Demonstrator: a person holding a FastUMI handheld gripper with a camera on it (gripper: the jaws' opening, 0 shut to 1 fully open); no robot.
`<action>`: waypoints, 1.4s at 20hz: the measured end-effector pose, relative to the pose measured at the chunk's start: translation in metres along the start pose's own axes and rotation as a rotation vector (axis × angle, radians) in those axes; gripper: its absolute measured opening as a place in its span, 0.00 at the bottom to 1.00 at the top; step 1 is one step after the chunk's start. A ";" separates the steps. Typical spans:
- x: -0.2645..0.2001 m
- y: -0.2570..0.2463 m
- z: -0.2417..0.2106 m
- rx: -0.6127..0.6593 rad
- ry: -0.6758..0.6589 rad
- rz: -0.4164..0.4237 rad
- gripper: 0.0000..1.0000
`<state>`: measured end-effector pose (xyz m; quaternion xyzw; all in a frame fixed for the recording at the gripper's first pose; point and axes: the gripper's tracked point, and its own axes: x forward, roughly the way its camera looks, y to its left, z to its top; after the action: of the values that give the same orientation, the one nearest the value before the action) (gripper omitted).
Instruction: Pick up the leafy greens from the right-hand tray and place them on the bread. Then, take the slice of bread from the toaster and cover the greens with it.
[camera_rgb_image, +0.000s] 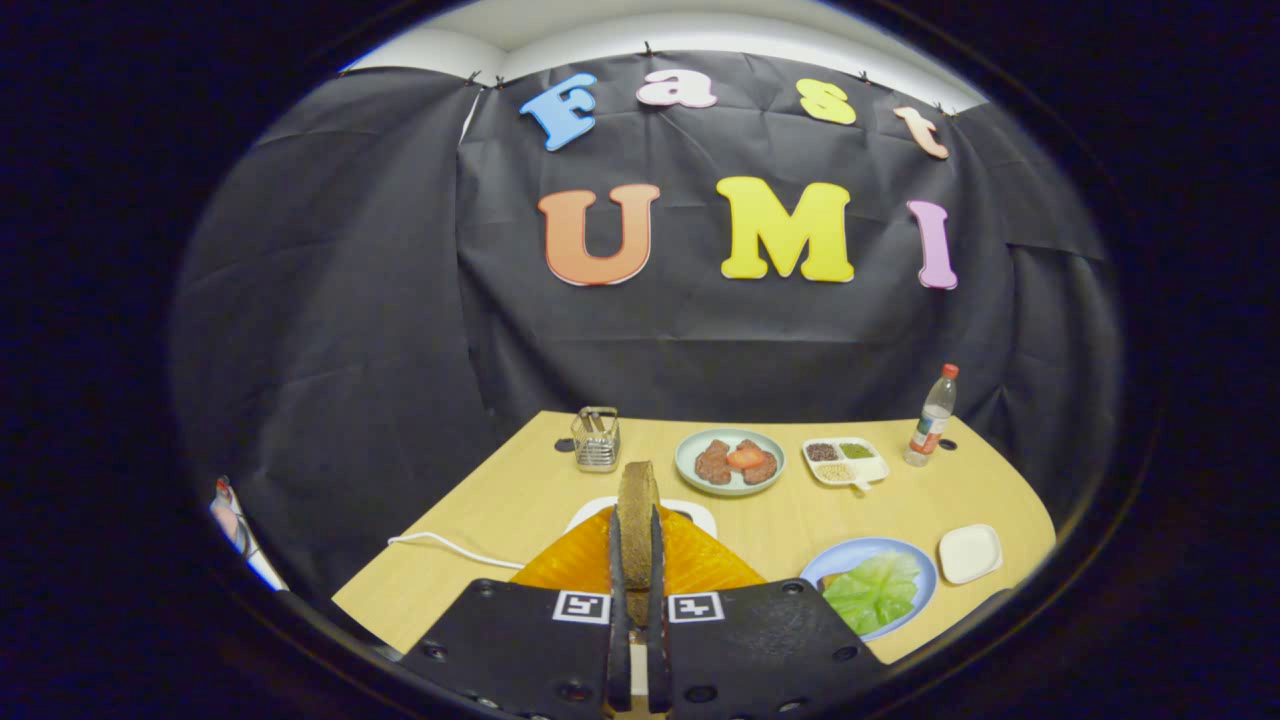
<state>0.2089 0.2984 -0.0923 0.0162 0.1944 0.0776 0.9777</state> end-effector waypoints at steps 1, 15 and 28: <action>-0.007 0.001 0.007 0.002 -0.005 0.007 0.06; -0.045 -0.078 0.030 -0.025 -0.127 -0.065 0.06; 0.009 -0.177 -0.072 0.033 0.006 -0.137 0.07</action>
<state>0.2157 0.1250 -0.1733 0.0188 0.1994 0.0076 0.9797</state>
